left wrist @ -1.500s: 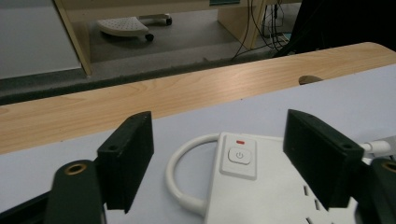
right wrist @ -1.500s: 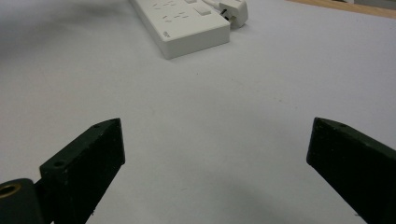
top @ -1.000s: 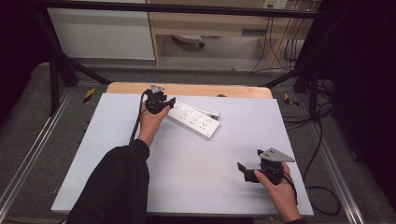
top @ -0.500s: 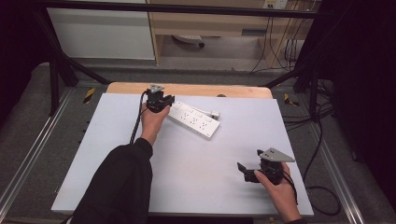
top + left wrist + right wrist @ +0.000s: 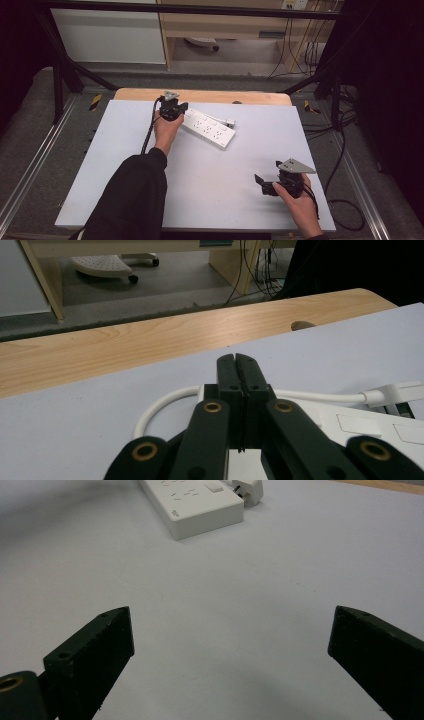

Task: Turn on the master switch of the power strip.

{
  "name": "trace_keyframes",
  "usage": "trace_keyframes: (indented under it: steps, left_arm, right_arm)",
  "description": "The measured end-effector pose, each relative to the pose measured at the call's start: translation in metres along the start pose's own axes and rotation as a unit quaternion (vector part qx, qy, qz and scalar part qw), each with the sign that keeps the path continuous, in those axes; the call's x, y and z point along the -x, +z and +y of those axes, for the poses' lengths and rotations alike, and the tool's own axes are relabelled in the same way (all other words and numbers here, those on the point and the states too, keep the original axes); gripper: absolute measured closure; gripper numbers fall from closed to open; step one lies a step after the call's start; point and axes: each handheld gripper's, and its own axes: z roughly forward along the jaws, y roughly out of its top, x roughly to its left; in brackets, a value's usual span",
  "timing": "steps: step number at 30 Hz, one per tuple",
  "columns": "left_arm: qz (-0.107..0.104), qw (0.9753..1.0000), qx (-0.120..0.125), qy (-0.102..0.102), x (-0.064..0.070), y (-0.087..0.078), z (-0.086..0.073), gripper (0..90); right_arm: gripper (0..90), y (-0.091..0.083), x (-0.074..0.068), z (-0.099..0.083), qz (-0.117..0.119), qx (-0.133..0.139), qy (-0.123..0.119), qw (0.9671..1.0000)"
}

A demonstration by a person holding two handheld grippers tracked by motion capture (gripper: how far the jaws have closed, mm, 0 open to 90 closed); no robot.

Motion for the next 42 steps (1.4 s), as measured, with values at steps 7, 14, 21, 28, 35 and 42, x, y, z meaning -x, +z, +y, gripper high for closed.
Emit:
trace_keyframes:
  steps: [7,14,21,28,35,42]
  left_arm:
    - [0.002,0.9998,-0.014,0.011,0.002,0.006,-0.003,89.9]
    - [0.004,0.9995,-0.026,0.016,0.002,0.012,-0.008,89.9]
    - [0.006,0.9993,-0.032,0.016,0.002,0.016,-0.010,89.9]
    - [0.004,0.9993,-0.033,0.019,0.004,0.022,-0.011,89.9]
    - [0.010,0.9990,-0.039,0.019,0.000,0.028,-0.014,89.9]
    - [0.015,0.9987,-0.041,0.027,0.000,0.030,-0.012,89.9]
  right_arm:
    - [4.9,0.000,0.000,0.000,0.000,0.001,0.003,1.0000]
    - [4.9,0.000,0.000,0.000,0.001,0.001,0.005,1.0000]
    - [4.9,-0.001,0.000,0.000,0.001,0.002,0.007,1.0000]
    - [4.8,-0.001,0.000,0.000,0.003,0.001,0.006,1.0000]
    - [4.9,-0.001,0.001,-0.001,0.001,0.002,0.004,1.0000]
    - [5.2,-0.002,-0.002,0.000,0.003,0.002,0.002,1.0000]
